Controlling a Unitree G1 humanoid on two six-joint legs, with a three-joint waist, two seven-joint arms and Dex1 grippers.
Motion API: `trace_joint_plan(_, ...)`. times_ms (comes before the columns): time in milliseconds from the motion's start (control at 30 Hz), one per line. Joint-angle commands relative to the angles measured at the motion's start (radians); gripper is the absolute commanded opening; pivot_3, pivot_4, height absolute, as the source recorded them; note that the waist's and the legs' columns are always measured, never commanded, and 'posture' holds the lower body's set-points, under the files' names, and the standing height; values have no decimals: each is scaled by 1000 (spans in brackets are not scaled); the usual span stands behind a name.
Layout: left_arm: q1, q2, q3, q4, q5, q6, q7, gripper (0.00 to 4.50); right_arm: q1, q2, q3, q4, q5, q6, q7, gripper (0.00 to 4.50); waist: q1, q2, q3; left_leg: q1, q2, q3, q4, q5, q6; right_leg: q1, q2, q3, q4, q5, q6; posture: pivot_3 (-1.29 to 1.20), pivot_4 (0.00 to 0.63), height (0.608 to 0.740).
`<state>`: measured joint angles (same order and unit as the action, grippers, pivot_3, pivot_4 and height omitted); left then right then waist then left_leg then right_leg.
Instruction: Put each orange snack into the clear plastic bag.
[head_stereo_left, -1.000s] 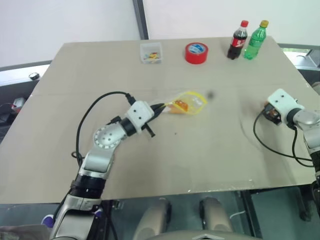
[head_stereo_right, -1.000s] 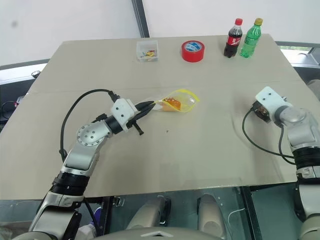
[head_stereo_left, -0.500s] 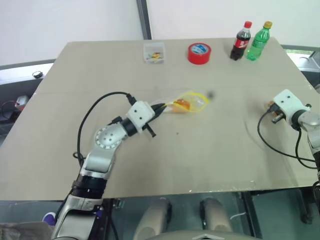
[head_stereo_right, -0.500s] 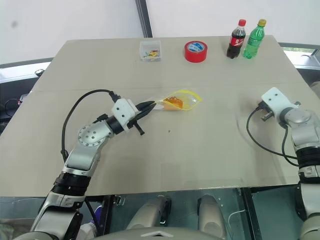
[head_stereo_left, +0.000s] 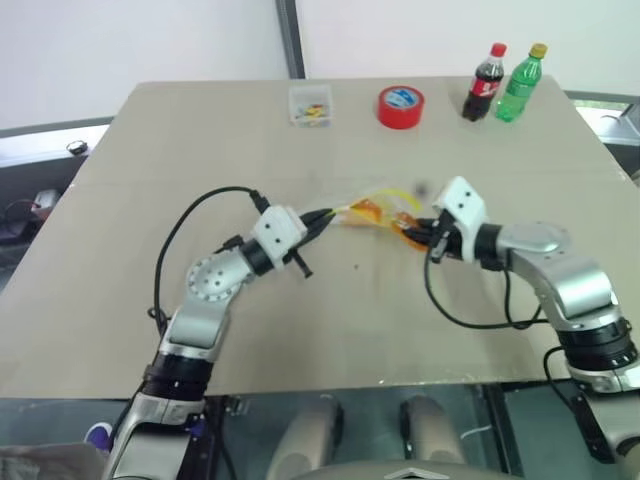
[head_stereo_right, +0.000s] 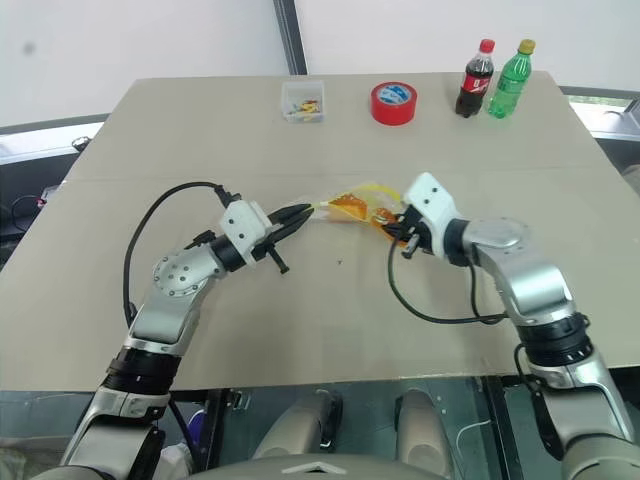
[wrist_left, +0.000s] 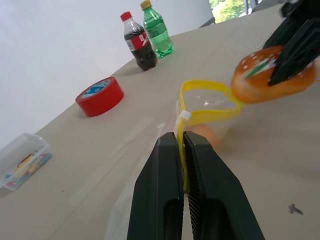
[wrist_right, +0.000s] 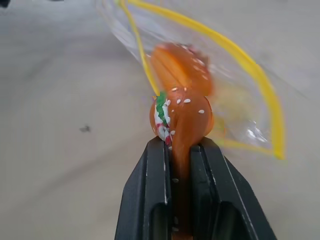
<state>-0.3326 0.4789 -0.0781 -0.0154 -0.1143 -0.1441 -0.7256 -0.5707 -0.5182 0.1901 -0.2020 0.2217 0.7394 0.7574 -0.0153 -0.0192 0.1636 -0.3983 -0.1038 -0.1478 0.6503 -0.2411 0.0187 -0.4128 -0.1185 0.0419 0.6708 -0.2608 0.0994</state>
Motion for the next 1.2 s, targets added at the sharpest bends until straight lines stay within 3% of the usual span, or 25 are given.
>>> trace_joint_plan(33,36,33,-3,-58,-15,-73,-56,0,-73,30,15,71,-37,-28,-36,87,-1,0,0,0,0,0,0,0,0,0,0,0,0,0,0,0,150,740)
trace_joint_plan(400,105,51,-11,-43,-1,-153,-83,0,-115,82,146,192,-145,-177,-16,87,-5,0,0,0,0,0,-1,0,0,-1,0,0,-1,0,-1,0,150,740)
trace_joint_plan(533,116,49,-7,-34,6,-162,-74,0,-110,140,164,176,-95,-228,64,87,-11,0,0,0,1,0,-2,0,0,-1,1,0,-1,0,-1,0,150,740)
trace_joint_plan(867,128,50,-11,-51,7,-158,-77,0,-175,282,164,419,-199,-417,-58,87,-25,0,0,0,1,0,-2,0,0,-2,1,0,0,1,-1,0,150,740)
trace_joint_plan(1000,133,48,-5,-68,11,-139,-63,0,-122,292,190,369,-143,-490,60,87,-25,0,0,0,1,0,-2,0,0,-2,1,0,-1,1,-1,0,150,740)
trace_joint_plan(1133,142,43,3,-86,7,-108,-44,0,-112,290,194,377,-172,-516,71,87,-26,0,0,0,1,0,-2,0,0,-2,1,1,-1,1,-1,0,150,740)
trace_joint_plan(1167,143,42,6,-91,5,-99,-38,0,-110,290,186,381,-179,-526,61,1009,-26,0,0,0,1,0,-2,0,0,-2,2,1,-1,1,-1,0,150,740)
trace_joint_plan(1200,144,39,10,-95,1,-88,-30,0,-108,290,174,383,-191,-539,36,1310,-25,0,0,0,1,0,-2,0,0,-2,2,1,0,1,-1,0,150,740)
